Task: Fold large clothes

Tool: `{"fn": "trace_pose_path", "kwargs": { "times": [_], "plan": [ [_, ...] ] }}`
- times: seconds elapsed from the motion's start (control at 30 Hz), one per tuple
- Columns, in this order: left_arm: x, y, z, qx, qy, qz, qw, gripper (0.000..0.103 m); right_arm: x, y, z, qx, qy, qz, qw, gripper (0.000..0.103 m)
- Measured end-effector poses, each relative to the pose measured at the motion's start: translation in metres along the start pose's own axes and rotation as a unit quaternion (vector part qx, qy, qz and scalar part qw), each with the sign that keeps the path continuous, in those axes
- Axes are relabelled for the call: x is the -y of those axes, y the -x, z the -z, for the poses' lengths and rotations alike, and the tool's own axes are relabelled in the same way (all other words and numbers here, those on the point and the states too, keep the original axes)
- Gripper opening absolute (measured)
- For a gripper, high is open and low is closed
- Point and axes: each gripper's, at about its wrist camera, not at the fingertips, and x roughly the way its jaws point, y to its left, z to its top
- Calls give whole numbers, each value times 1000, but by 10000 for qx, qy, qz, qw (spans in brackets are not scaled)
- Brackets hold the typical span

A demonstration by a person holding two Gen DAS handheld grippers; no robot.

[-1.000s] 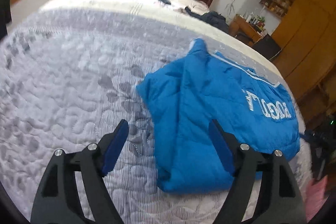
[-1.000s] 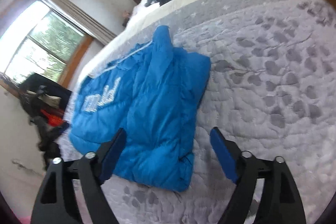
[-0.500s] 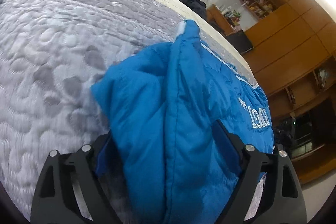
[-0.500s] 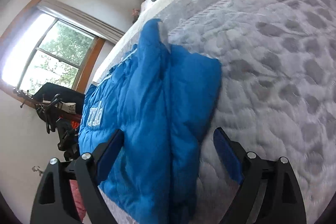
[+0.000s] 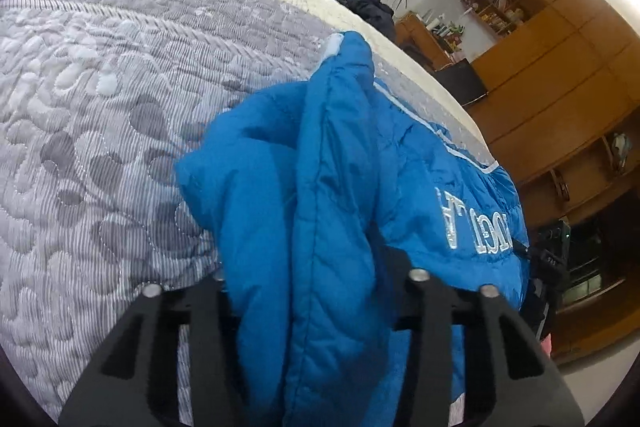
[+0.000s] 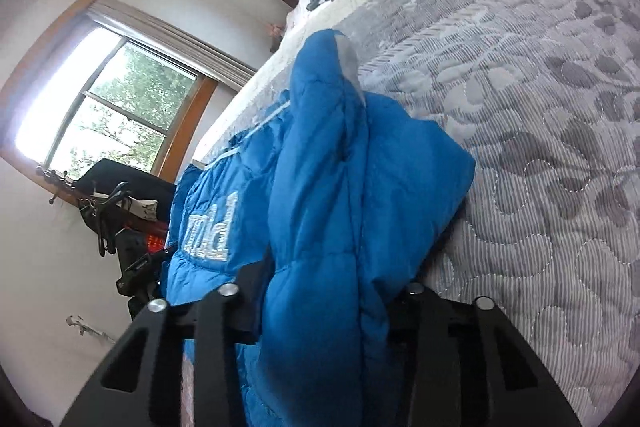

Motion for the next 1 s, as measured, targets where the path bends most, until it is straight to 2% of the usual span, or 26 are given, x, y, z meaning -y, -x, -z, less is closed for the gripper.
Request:
{"fn": "trace_pose_path", "kwargs": {
  "times": [0.1,0.2,0.37,0.47,0.6,0.73,0.83,1.0],
  "plan": [
    [-2,10,3,101,22,138,9999,28,-6,9,1,88,2,-148,9999,32],
    [-2,22,6,190,187,549,9981,23,-14,23,3,146,44,-211,9997,30],
    [16,49,28,188,119,881,9959,20,-42,52,18,231,192,-281,9992,28],
    [32,72,49,158,39,1053,9943,20,-70,76,39,219,480,-206,9984,28],
    [51,111,87,159,-143,1134,9933,20,-99,104,78,149,809,-117,9965,28],
    [50,136,130,126,-140,1154,9931,20,-107,121,118,20,858,-96,9963,28],
    [37,146,165,111,-97,1064,9942,21,-97,123,144,-92,782,-50,9969,28],
    [-1,127,190,82,213,755,9969,24,-51,108,162,-153,249,21,9996,29]
  ]
}}
